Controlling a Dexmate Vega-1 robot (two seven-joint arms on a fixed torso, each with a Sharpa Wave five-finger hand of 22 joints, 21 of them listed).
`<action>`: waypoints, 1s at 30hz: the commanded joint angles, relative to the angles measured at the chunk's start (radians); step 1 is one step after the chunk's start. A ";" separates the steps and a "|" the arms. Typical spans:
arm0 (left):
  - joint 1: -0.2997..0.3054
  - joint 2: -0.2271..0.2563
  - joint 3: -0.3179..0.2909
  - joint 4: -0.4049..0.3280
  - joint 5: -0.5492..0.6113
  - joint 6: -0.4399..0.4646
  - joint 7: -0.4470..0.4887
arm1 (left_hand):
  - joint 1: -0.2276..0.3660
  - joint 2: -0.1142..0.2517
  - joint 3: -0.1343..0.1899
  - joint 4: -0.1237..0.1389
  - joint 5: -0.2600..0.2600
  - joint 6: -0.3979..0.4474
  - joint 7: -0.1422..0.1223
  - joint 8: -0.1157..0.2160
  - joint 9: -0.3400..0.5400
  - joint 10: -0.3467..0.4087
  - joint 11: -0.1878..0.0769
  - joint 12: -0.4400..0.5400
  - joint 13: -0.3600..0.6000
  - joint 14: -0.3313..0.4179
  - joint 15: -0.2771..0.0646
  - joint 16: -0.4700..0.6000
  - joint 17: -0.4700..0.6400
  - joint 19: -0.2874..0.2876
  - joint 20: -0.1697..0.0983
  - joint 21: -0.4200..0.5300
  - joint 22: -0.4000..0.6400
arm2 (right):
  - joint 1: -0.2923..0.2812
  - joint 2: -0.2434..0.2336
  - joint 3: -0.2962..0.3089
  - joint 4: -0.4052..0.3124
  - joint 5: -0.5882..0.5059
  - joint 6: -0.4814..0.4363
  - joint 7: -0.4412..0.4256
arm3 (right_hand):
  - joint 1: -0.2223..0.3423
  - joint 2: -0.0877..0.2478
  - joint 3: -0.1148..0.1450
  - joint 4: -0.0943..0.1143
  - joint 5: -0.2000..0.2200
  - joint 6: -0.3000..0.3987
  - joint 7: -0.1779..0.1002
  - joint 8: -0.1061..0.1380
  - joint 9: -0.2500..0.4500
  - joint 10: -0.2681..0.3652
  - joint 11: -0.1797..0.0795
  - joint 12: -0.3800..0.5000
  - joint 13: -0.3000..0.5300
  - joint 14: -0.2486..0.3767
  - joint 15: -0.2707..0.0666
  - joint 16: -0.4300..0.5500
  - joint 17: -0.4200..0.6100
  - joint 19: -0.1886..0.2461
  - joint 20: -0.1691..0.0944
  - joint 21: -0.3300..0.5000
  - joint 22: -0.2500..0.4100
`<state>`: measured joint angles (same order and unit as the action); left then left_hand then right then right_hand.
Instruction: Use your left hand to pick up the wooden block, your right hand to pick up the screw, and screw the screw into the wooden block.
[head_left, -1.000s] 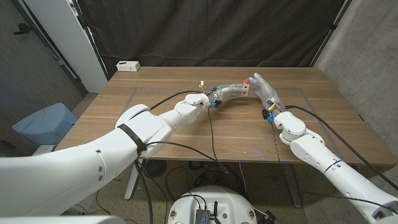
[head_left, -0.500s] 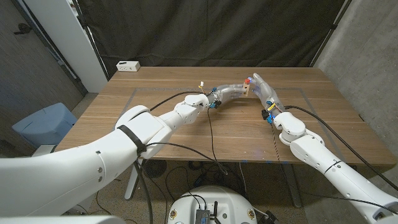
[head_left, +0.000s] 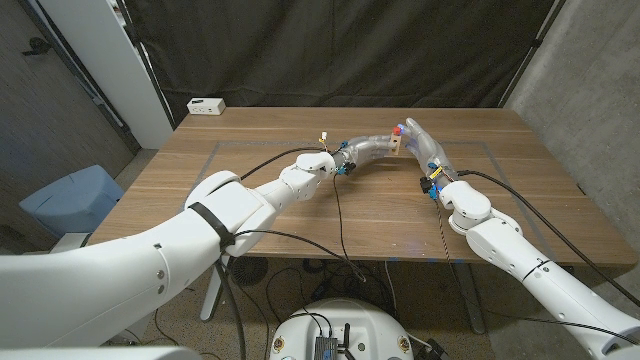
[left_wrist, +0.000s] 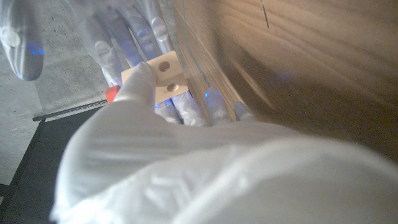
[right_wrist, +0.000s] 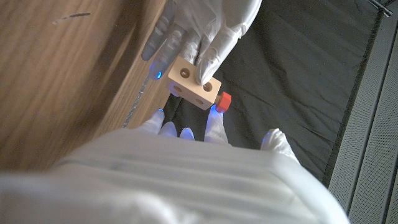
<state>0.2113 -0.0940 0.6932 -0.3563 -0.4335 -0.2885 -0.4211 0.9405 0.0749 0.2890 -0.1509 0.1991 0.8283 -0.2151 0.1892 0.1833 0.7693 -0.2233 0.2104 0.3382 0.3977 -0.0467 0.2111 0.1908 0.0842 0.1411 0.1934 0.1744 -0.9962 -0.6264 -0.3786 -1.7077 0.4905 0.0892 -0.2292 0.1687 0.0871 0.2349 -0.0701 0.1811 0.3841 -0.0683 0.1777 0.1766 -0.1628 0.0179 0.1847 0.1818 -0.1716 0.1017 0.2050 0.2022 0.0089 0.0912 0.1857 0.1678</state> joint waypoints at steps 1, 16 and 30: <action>-0.005 -0.003 0.001 0.002 0.001 0.028 0.016 | -0.005 0.000 0.008 -0.001 0.006 0.011 0.003 0.009 0.006 0.001 0.003 0.006 0.001 0.001 -0.060 0.001 0.003 -0.004 0.000 0.006 0.005 | -0.009 -0.004 0.002 -0.016 -0.005 -0.010 -0.010 | -0.006 0.007 0.004 -0.003 0.001 0.004 -0.002 0.006 0.001 -0.006 -0.002 0.006 0.001 -0.066 0.004 -0.002 0.002 -0.006 0.003 0.003 0.003; -0.014 -0.008 0.007 0.004 0.000 0.063 0.042 | -0.005 0.001 0.009 -0.001 0.007 0.013 0.005 0.009 0.006 0.001 0.003 0.006 0.001 0.000 -0.059 0.001 0.003 -0.003 -0.001 0.006 0.005 | -0.015 -0.009 0.006 -0.025 -0.001 -0.024 -0.015 | -0.006 0.007 0.005 -0.005 0.001 0.006 -0.002 0.007 0.001 -0.005 -0.002 0.006 0.001 -0.065 0.003 -0.002 0.001 -0.006 0.006 0.004 0.003; -0.026 -0.012 0.017 0.005 0.001 0.087 0.062 | -0.006 0.000 0.009 -0.001 0.006 0.012 0.003 0.009 0.006 0.001 0.003 0.006 0.001 0.000 -0.060 0.001 0.003 -0.004 0.000 0.005 0.005 | -0.025 -0.015 0.009 -0.034 0.001 -0.027 -0.018 | -0.007 0.007 0.006 -0.006 0.001 0.006 -0.002 0.006 0.001 -0.003 -0.001 0.007 0.001 -0.065 0.003 -0.002 0.001 -0.006 0.006 0.004 0.003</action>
<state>0.1934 -0.1020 0.7036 -0.3530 -0.4331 -0.2268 -0.3799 0.9406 0.0747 0.2925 -0.1498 0.1999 0.8284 -0.2152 0.1892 0.1839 0.7693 -0.2233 0.2104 0.3382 0.3977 -0.0467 0.2110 0.1909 0.0842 0.1411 0.1934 0.1744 -1.0119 -0.6354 -0.3731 -1.7325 0.4881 0.0674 -0.2444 0.1635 0.0924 0.2392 -0.0744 0.1811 0.3839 -0.0682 0.1772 0.1758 -0.1628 0.0179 0.1847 0.1818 -0.1716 0.1018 0.2050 0.2005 0.0089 0.0913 0.1857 0.1678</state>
